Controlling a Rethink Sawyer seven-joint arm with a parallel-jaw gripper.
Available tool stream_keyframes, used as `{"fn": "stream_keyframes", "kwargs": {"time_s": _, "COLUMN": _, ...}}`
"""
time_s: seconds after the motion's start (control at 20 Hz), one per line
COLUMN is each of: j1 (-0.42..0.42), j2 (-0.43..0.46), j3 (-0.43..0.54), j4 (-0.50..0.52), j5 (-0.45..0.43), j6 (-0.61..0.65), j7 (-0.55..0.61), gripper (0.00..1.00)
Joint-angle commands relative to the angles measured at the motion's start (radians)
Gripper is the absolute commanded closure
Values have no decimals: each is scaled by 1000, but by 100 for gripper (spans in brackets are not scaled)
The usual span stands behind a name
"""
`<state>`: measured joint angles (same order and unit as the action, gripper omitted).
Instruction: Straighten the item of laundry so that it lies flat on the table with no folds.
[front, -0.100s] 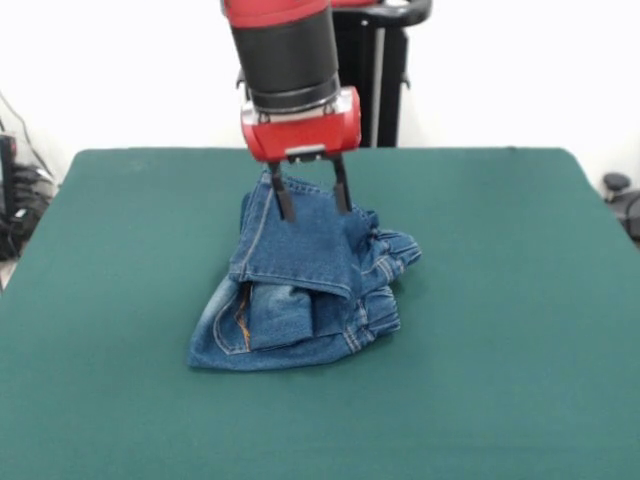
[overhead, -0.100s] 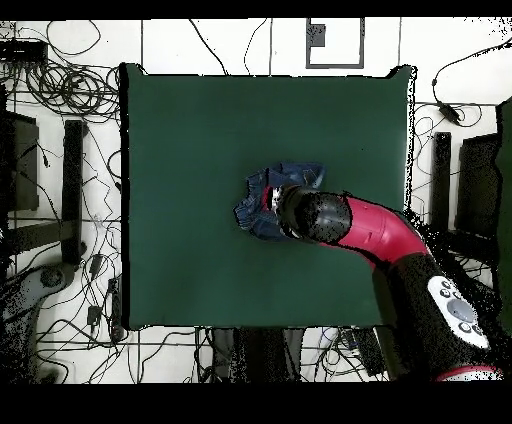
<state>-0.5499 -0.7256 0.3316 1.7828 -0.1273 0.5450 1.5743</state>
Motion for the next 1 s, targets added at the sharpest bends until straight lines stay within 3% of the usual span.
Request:
{"fn": "stream_keyframes", "kwargs": {"time_s": 0.05, "j1": 35, "j2": -15, "j3": 78, "j4": 31, "j5": -18, "j6": 146, "j7": -20, "gripper": 0}}
{"fn": "stream_keyframes", "kwargs": {"time_s": 1.0, "j1": -41, "j2": 94, "j3": 84, "j4": 24, "j5": -95, "j6": 33, "j7": -74, "gripper": 0}}
